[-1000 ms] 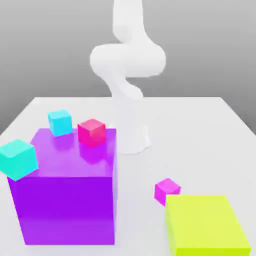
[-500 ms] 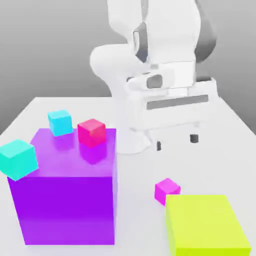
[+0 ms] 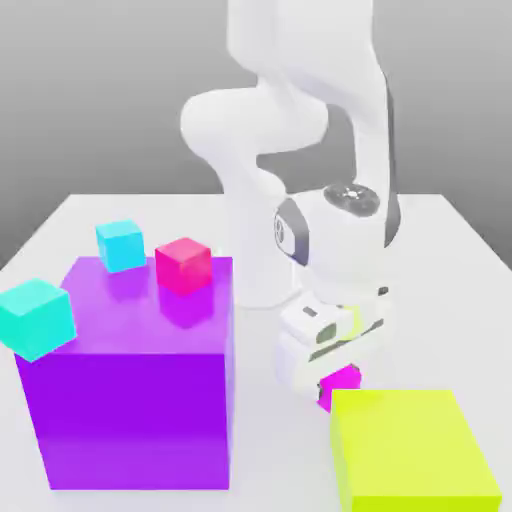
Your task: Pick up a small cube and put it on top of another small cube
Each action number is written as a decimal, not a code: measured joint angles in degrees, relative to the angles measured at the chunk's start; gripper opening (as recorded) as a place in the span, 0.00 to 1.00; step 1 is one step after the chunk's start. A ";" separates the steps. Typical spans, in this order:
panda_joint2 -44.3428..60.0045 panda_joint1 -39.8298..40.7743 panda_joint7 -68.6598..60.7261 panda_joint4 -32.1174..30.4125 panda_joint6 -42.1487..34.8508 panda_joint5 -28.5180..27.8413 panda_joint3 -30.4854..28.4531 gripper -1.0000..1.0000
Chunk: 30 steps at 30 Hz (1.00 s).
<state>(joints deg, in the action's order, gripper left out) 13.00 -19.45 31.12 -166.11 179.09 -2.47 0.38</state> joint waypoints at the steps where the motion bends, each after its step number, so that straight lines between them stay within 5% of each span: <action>1: 0.00 0.01 0.05 0.00 -0.01 -0.05 0.00 0.00; 11: -15.12 0.63 -2.01 -2.56 -12.52 2.73 1.40 0.00; 30: -46.31 23.86 16.14 15.26 -56.79 -3.17 -7.34 0.00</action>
<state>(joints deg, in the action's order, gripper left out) -33.31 4.41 47.26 -150.84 122.30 -5.64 -6.95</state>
